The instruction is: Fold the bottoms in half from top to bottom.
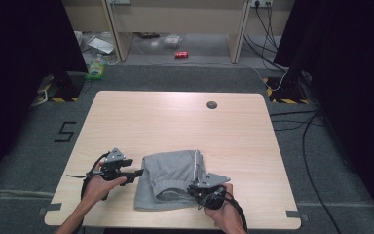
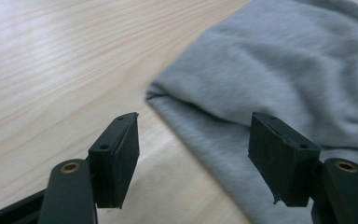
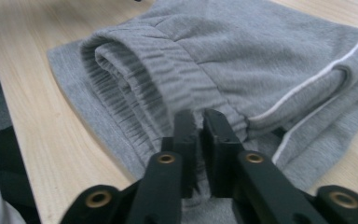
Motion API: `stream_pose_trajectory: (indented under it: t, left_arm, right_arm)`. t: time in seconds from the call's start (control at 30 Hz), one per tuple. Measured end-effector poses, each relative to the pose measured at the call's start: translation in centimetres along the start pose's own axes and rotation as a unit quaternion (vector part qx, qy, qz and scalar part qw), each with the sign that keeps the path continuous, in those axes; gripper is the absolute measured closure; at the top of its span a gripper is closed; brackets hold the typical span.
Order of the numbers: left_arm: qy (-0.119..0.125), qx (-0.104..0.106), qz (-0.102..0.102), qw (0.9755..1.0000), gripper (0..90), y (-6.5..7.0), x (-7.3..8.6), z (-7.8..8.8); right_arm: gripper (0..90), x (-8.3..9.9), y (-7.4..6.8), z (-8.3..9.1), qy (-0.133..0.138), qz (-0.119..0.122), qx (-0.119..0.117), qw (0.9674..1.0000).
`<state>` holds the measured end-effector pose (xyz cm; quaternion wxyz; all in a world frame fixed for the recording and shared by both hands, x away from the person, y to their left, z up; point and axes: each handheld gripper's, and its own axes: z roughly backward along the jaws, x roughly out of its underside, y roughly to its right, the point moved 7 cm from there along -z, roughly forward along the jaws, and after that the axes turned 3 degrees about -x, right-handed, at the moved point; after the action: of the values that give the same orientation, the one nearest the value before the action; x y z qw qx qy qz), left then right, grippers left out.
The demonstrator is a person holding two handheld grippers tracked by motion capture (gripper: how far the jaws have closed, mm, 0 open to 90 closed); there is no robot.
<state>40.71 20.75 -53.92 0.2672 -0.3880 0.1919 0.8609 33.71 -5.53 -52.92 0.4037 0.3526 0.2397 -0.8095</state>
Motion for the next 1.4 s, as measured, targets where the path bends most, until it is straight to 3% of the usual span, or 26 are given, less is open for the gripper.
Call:
stream_pose_trajectory:
  t: [0.17,0.33,0.63,0.77,0.9,1.0,1.17,1.4]
  left_arm:
    - [0.006,0.041,0.019,0.9990,32.6,2.0,0.1,0.4]
    - [0.007,0.063,0.025,0.9977,31.9,3.5,-0.2,0.4]
    - [-0.004,0.087,0.046,0.9951,31.8,4.0,0.1,-0.1]
    - [-0.010,0.095,0.049,0.9942,32.7,4.3,0.2,-0.5]
    - [-0.019,0.102,0.040,0.9937,36.8,4.8,0.5,-1.0]
    - [-0.028,0.109,0.031,0.9931,44.8,5.2,1.0,-1.3]
    - [-0.033,0.117,0.013,0.9925,62.4,6.1,1.6,-1.5]
    - [-0.027,0.105,-0.023,0.9938,77.5,6.9,1.7,-1.0]
  right_arm:
    - [68.2,0.0,0.1,1.1,0.007,-0.007,0.011,0.9999]
    - [61.6,0.0,0.1,1.2,0.010,-0.015,0.016,0.9997]
    - [51.9,-0.2,0.0,1.1,0.012,-0.015,0.014,0.9997]
    - [51.6,0.3,0.2,0.6,-0.001,-0.015,0.015,0.9998]
    - [53.5,1.1,0.4,-0.2,-0.017,-0.020,0.014,0.9996]
    - [56.9,1.4,0.6,-0.5,-0.020,-0.025,0.012,0.9994]
    - [71.8,1.6,0.7,-0.2,-0.022,-0.023,0.009,0.9995]
    - [86.4,1.9,0.4,-0.3,-0.018,-0.023,-0.009,0.9995]
